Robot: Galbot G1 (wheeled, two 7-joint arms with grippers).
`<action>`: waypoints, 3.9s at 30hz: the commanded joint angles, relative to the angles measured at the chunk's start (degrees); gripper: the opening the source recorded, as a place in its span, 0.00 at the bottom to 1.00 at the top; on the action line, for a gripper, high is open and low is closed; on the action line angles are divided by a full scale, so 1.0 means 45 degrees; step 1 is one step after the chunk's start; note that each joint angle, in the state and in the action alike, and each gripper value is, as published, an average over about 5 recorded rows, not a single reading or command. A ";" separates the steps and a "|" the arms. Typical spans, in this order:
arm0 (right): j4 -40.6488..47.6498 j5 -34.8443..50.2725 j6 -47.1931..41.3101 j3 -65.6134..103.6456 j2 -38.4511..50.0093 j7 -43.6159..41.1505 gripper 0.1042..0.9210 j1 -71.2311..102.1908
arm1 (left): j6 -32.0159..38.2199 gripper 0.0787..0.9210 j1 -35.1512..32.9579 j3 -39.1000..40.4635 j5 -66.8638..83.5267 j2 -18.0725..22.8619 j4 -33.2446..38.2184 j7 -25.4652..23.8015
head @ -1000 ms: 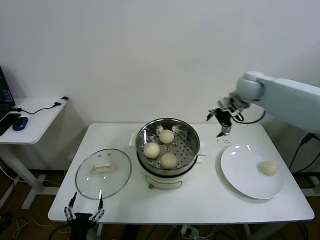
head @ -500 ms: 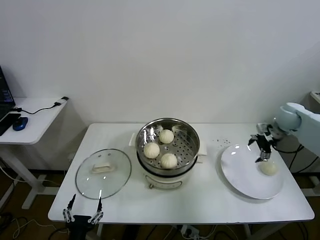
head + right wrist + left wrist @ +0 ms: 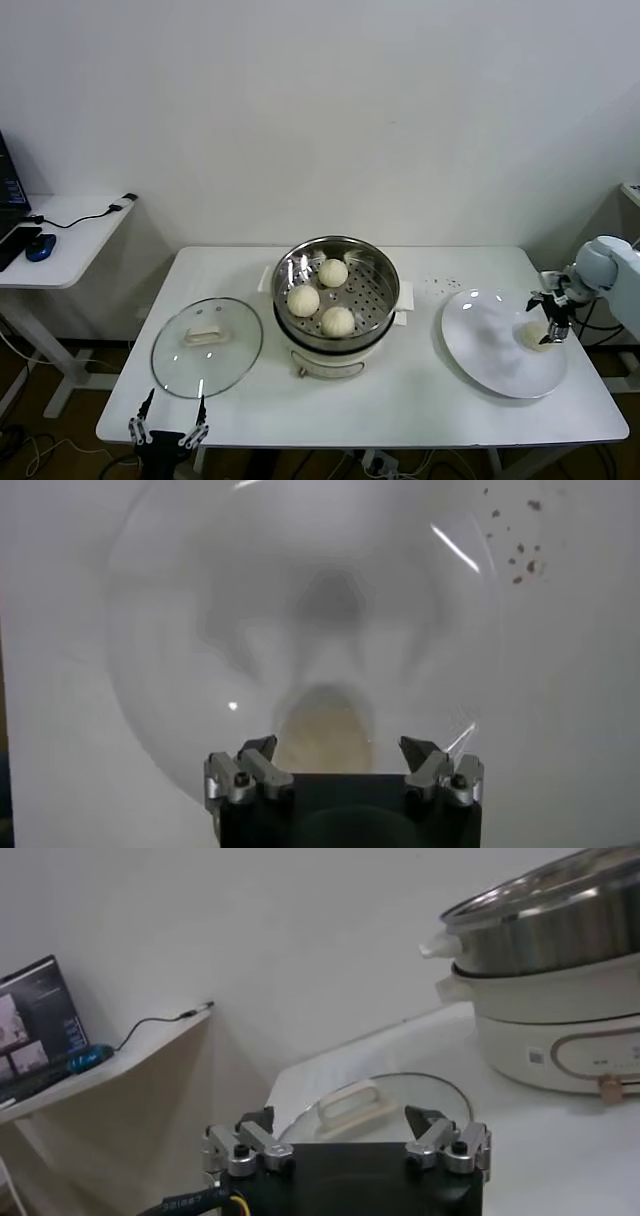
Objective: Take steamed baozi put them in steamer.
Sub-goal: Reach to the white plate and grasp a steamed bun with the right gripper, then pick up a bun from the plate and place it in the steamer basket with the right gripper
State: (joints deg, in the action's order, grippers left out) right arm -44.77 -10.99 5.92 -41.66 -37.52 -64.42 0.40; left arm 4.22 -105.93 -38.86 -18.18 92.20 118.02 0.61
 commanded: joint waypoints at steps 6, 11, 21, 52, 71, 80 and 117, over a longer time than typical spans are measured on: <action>0.2369 -0.1707 0.0644 0.1794 -0.1279 -0.0084 0.88 0.1007 | -0.0059 0.88 0.0086 0.0030 -0.0235 0.0154 -0.0153 0.0028; 0.2606 -0.1713 0.0633 0.1844 -0.1458 -0.0115 0.88 0.0974 | -0.0057 0.88 0.0097 0.0064 -0.0336 0.0174 -0.0192 0.0039; 0.2514 -0.1198 0.0462 0.1538 -0.1418 -0.0333 0.70 0.0597 | -0.0154 0.88 0.0093 0.0171 -0.0444 0.0209 -0.0035 0.0056; -0.4065 1.2393 -0.4272 -1.1306 -0.3619 0.1150 0.57 -1.0840 | 0.0178 0.88 -0.0200 0.0364 0.0170 -0.0041 -0.0071 0.0088; -0.4981 1.4912 -0.5068 -1.4096 -0.7365 0.2391 0.57 -1.1217 | 0.0372 0.88 -0.0229 0.0493 0.0434 -0.0229 -0.0399 0.0094; -0.4356 1.4828 -0.5157 -1.4215 -0.8219 0.2860 0.58 -0.9814 | 0.0391 0.88 -0.0152 0.0297 0.0692 -0.0366 -0.0656 0.0096; -0.5201 1.4567 -0.3998 -1.2901 -0.5120 0.2948 0.88 -1.0319 | 0.0392 0.88 -0.0068 0.0217 0.0625 -0.0420 -0.0701 0.0119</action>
State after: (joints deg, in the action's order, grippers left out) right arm -65.52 53.86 -16.25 -102.57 -68.83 -51.68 -43.32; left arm 6.04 -106.26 -37.85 -15.21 90.33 114.77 1.15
